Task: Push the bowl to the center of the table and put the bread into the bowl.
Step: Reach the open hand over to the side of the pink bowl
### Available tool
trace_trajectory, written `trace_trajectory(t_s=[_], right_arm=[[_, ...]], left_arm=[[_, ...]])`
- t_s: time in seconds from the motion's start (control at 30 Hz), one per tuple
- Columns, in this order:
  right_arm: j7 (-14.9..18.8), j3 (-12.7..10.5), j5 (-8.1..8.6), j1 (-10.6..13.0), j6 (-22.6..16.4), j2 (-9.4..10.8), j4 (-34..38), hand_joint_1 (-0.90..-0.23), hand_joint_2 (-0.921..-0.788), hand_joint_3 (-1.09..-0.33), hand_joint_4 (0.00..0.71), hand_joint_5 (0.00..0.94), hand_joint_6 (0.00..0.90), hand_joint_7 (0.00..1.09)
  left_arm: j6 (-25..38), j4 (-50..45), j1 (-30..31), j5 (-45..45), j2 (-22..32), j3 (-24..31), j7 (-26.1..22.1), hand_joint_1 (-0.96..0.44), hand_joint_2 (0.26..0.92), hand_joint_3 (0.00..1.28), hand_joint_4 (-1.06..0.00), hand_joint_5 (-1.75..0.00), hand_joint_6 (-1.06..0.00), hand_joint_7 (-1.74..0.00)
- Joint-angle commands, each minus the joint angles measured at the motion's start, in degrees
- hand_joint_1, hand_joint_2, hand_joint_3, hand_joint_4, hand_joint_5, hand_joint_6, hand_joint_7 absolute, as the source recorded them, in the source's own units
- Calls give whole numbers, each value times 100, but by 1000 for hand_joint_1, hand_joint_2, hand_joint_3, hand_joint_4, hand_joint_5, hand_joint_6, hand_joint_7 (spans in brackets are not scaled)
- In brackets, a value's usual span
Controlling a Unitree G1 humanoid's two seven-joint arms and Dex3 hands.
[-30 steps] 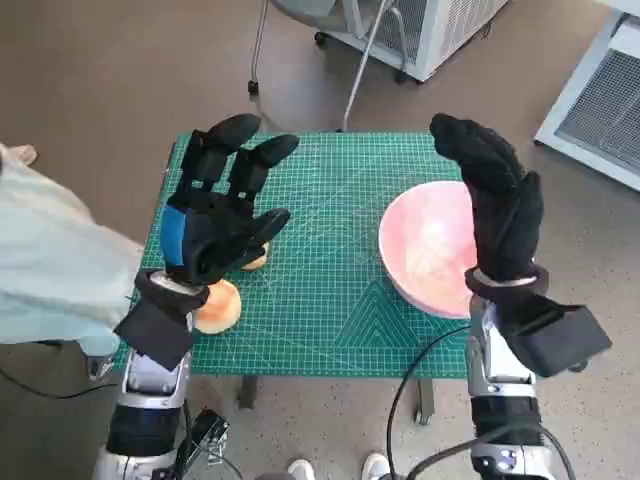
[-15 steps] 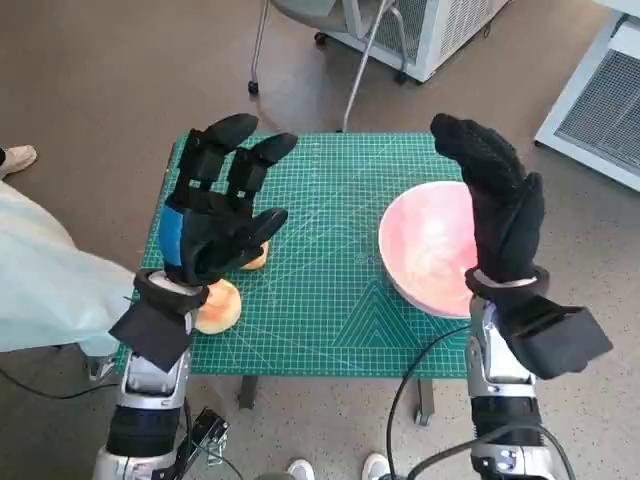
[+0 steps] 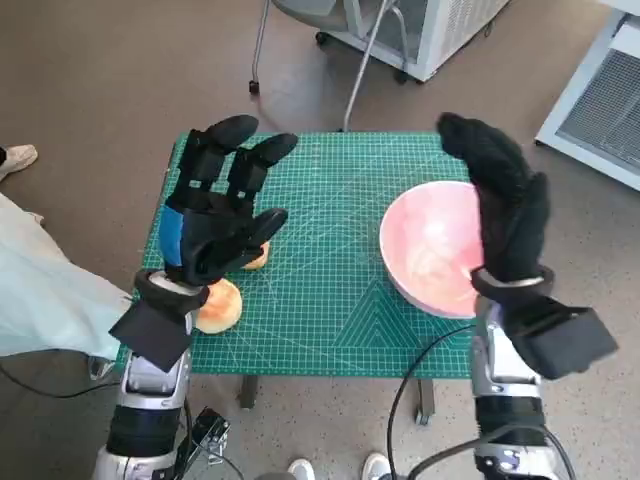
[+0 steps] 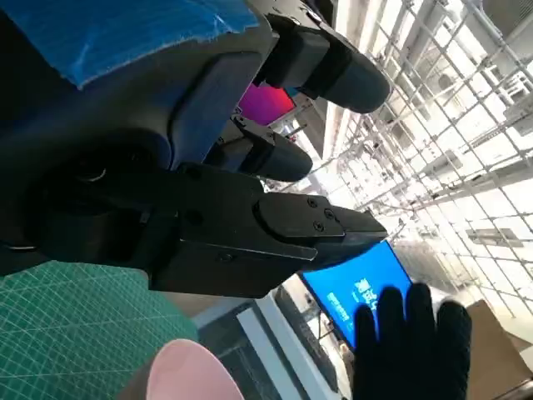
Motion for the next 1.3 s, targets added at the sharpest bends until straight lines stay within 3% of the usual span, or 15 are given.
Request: trace_trajectory(t_s=[0.03,0.2,0.47,0.73,0.87,1.1,1.3], right_arm=[[-216,-442,-37,239,-349,-336,740,-606,-921,-734,384,6,91,749],[-710,-771,-307,375,-744,-527,1271,-612,-921,-731,386,4,129,685],[-1094,-1148,-171,528,-1026,-624,1867,-586,-921,-780,372,1,71,782],[-1373,-1365,-122,427,-1270,-603,2891,-569,-921,-812,344,0,15,859],[-1248,-1425,65,300,-1215,-515,3336,-588,-921,-808,344,1,10,854],[-431,-1610,693,4,-712,-413,3953,-531,-921,-809,290,0,2,773],[-199,-1677,840,-263,-250,-423,4346,-475,-921,-818,257,0,41,649]], left_arm=[[-35,-102,105,33,42,9,2,-129,921,189,-17,-893,-79,-970],[-35,-108,145,41,83,36,9,-152,921,193,-20,-886,-81,-960],[7,-121,130,62,104,50,30,-160,921,198,-30,-858,-91,-933],[22,-29,46,63,114,73,37,-159,921,200,-32,-852,-93,-929],[-1,44,5,77,107,70,50,-157,921,201,-32,-851,-93,-928],[-36,84,-29,109,107,56,53,-152,921,200,-34,-847,-94,-925],[-38,64,-14,99,138,79,26,-154,921,202,-37,-843,-96,-922]])
